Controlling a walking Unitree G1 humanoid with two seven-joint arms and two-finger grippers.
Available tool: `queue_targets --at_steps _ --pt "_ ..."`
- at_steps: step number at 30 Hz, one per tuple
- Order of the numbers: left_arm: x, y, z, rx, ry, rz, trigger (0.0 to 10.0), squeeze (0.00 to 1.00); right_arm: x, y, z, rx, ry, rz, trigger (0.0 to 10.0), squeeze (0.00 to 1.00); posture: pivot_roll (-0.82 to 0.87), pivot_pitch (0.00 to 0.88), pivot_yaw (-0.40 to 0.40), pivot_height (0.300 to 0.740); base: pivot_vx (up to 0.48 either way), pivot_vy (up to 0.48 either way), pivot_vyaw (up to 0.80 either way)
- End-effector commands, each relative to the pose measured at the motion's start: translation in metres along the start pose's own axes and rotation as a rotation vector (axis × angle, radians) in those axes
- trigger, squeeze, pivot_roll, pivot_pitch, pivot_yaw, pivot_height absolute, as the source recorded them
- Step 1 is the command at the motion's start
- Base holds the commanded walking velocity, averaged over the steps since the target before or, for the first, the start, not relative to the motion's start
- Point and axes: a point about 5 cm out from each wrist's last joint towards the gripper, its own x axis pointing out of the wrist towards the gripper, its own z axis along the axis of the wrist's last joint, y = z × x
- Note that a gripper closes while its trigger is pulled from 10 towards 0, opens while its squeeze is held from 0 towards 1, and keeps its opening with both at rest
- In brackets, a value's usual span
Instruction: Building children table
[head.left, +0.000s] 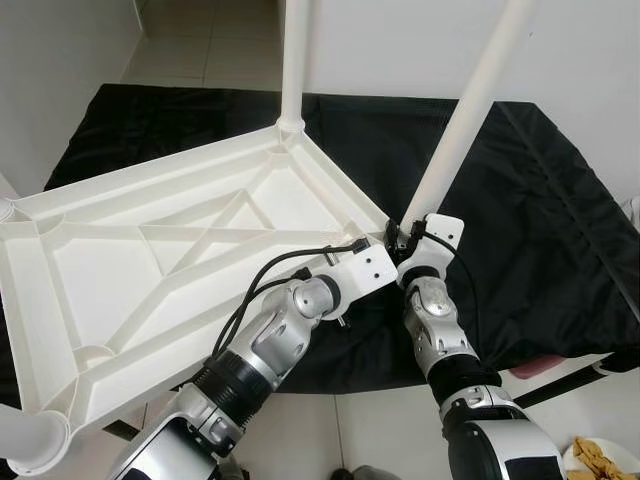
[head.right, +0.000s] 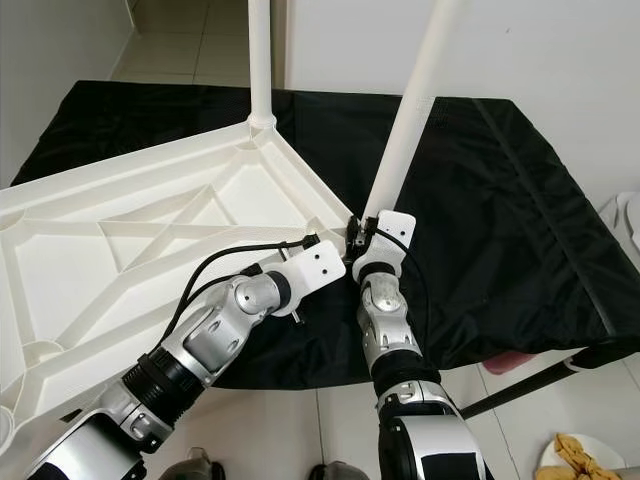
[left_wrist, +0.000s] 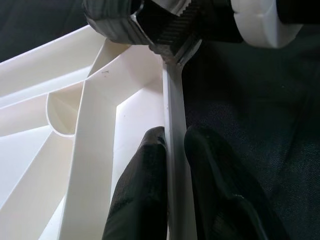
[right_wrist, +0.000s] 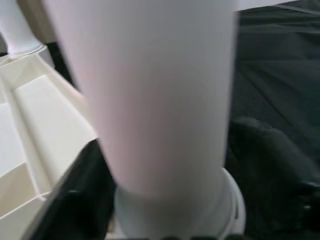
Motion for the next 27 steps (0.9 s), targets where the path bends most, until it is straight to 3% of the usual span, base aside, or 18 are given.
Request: queue_targets --at_steps 1,4,5,6,7,8,9,15,22,27 --pt "0.001 -0.007 -0.004 -0.009 0.006 -0.028 10.0 0.0 -0.009 -0.008 -0.023 0.011 0.114 -0.041 10.0 1.0 0.04 0.087 -0.017 0.74 0.0 0.0 0.0" --pt "0.001 -0.004 -0.003 -0.014 -0.009 -0.01 10.0 0.0 -0.008 -0.009 -0.021 0.009 0.101 -0.054 10.0 1.0 0.05 0.084 -0.013 0.74 0.0 0.0 0.0" --pt "0.0 -0.001 -0.001 -0.033 -0.028 0.003 10.0 0.08 -0.006 -0.01 -0.019 0.0 0.093 -0.061 10.0 1.0 0.06 0.079 -0.015 0.74 0.0 0.0 0.0" --pt "0.0 -0.001 -0.001 -0.033 -0.028 0.003 10.0 0.08 -0.006 -0.01 -0.019 0.0 0.093 -0.061 10.0 1.0 0.06 0.079 -0.015 0.74 0.0 0.0 0.0" --pt "0.0 0.002 0.001 -0.043 -0.043 0.019 10.0 0.39 -0.004 -0.011 -0.017 -0.004 0.085 -0.058 10.0 1.0 0.06 0.08 -0.014 0.74 0.0 0.0 0.0" --pt "-0.001 0.005 0.003 -0.068 -0.058 0.029 10.0 1.0 -0.003 -0.01 -0.014 -0.008 0.076 -0.046 10.0 0.09 0.06 0.08 -0.014 0.74 0.0 0.0 0.0" --pt "-0.003 0.008 0.004 -0.1 -0.072 0.031 10.0 1.0 -0.002 -0.009 -0.012 -0.008 0.068 -0.033 10.0 0.0 0.07 0.077 -0.016 0.74 0.0 0.0 0.0" --pt "-0.008 0.015 0.008 -0.135 -0.111 0.041 10.0 1.0 0.001 -0.008 -0.008 -0.018 0.058 -0.007 10.0 0.0 0.08 0.07 -0.018 0.74 0.0 0.0 0.0" --pt "-0.019 0.026 0.018 -0.103 -0.186 0.079 10.0 1.0 0.007 -0.005 0.005 -0.008 0.014 0.011 10.0 0.0 0.09 0.071 -0.034 0.74 0.0 0.0 0.0" --pt "-0.03 0.04 0.027 -0.085 -0.263 0.163 10.0 1.0 0.014 -0.005 0.019 0.001 -0.04 0.046 10.0 0.0 0.1 0.075 -0.046 0.74 0.0 0.0 0.0"
